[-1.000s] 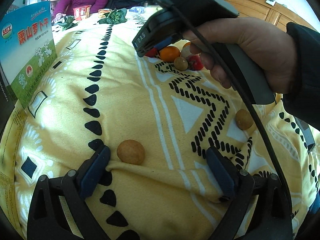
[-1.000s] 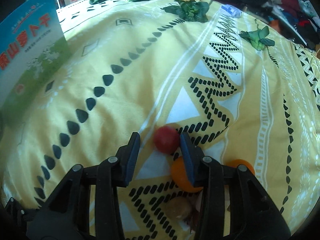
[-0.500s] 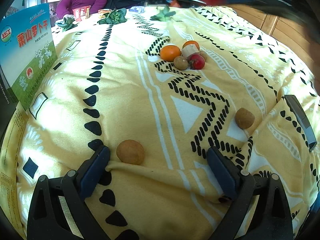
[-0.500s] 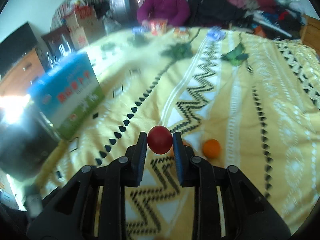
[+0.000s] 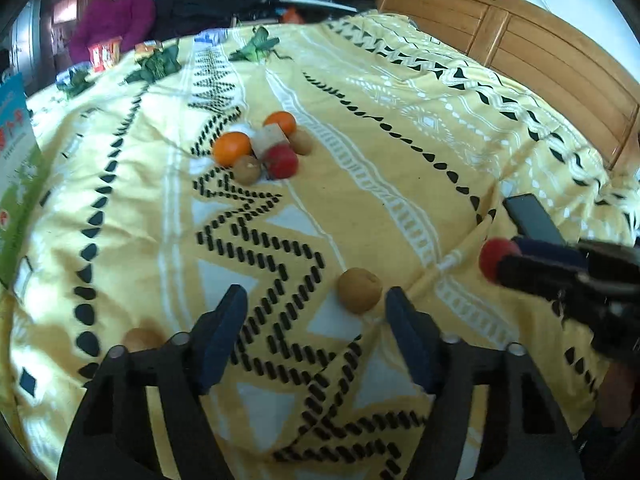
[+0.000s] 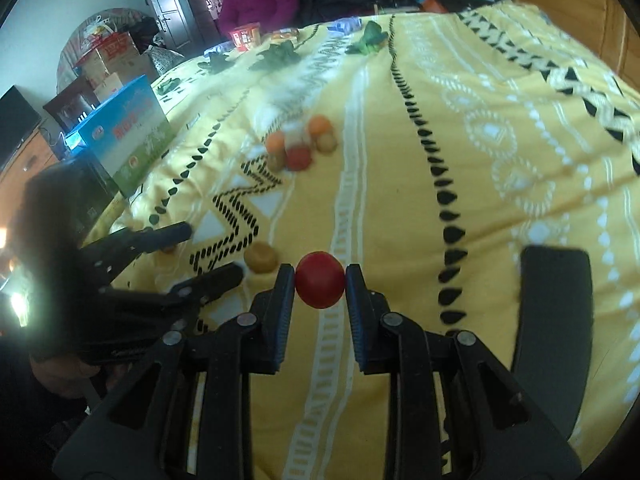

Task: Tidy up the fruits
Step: 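Grasp the brown round fruit with the left gripper while the right carries the tomato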

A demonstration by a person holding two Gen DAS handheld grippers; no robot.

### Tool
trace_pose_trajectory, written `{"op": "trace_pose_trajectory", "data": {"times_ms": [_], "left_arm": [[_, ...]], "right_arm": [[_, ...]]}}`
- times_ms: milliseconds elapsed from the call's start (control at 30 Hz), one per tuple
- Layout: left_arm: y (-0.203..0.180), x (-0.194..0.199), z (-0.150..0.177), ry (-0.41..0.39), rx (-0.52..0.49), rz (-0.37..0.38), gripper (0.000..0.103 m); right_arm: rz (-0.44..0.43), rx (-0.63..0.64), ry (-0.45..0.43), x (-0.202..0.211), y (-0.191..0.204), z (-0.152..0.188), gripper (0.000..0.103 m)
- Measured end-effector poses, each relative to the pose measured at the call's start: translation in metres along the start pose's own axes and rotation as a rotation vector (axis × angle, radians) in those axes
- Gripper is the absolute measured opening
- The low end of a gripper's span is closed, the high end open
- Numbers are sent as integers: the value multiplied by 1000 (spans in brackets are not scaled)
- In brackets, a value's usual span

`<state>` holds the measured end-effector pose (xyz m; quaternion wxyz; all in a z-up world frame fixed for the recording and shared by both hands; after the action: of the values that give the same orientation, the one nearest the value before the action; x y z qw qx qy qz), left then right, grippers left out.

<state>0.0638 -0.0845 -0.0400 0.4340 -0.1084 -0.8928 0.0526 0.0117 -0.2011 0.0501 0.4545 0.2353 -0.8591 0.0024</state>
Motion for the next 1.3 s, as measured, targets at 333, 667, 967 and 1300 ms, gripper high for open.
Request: {"op": "trace_pose_trajectory", "data": {"times_ms": [333,667,967,1300], "left_arm": [[-9,-25,6,92,24,0,70],[-7,-16,0,65,72,32,28],[17,73,-13,-93,95,-24,27],[129,243,-38,-346,244,-235,27]], "right_arm": [[-28,-16,-21,-3,-7,5,26],[-36,-15,-23,3,-1,9,26],[-30,38,-88,30,27,-16,26],[-147,260,-169,56,157,-66,26]]}}
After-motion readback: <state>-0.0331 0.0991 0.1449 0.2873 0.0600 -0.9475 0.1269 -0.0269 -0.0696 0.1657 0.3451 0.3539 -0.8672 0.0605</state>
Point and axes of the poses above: each gripper's, at about its wrist camera, not at the fingertips, and x roughly against the way its jaws point, y to its left, z to its underside, the point moved 10 cm from there along -x, roughly the way its jaws point
